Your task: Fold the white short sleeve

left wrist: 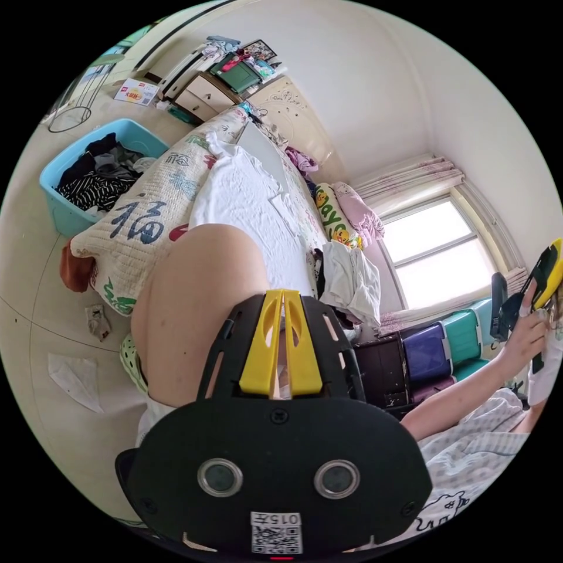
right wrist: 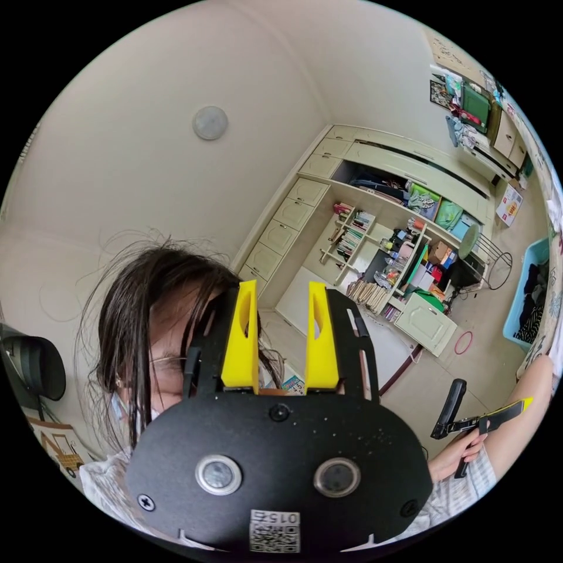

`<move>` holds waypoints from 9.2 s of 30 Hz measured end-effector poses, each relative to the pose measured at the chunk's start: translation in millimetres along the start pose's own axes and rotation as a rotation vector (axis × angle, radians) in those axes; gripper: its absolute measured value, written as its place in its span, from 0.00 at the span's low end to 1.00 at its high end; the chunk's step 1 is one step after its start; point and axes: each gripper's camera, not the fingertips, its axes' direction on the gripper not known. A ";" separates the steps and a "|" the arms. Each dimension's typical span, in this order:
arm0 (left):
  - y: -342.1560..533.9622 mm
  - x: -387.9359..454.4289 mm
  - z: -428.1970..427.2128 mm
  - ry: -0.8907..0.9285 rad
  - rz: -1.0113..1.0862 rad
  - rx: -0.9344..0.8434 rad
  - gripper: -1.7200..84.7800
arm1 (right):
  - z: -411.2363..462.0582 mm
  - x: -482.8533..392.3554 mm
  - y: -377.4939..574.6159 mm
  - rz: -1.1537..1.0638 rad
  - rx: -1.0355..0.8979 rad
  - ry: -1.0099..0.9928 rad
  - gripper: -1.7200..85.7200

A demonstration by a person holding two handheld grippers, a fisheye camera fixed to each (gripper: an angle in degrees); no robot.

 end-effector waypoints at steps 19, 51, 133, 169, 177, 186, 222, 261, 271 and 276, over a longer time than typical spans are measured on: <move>1.1 -44.6 47.7 0.017 -0.045 0.137 0.01 | 24.7 148.6 -48.3 -0.139 -0.021 0.413 0.17; -132.3 -176.6 249.5 -0.040 -0.130 0.337 0.10 | -6.9 517.6 -102.3 -0.298 -0.535 1.335 0.06; -261.7 -12.8 568.3 -0.397 0.382 -0.134 0.03 | -332.4 751.1 -329.5 0.183 -0.609 1.605 0.07; -293.4 -57.7 503.8 -0.480 0.356 -0.127 0.03 | -183.3 683.9 -261.3 -0.250 -0.884 1.527 0.11; -298.8 -97.8 514.5 -0.448 0.294 -0.188 0.02 | -155.7 711.1 -218.3 -0.250 -1.030 1.584 0.05; -295.7 -117.5 511.7 -0.453 0.244 -0.181 0.01 | -152.9 704.5 -204.3 -0.206 -1.095 1.597 0.02; -273.5 -103.9 516.9 -0.214 0.463 -0.062 0.02 | -307.3 651.2 -364.9 0.107 -0.638 1.580 0.11; -409.6 -140.2 475.4 -0.344 0.439 -0.082 0.11 | -416.8 518.9 -472.2 0.103 -0.319 1.717 0.15; -543.3 -86.9 617.3 -0.529 0.477 -0.243 0.17 | -405.5 549.0 -512.0 0.153 -0.338 1.816 0.17; -558.4 -75.2 634.7 -0.528 0.524 -0.275 0.11 | -397.0 557.7 -505.6 0.195 -0.405 1.795 0.12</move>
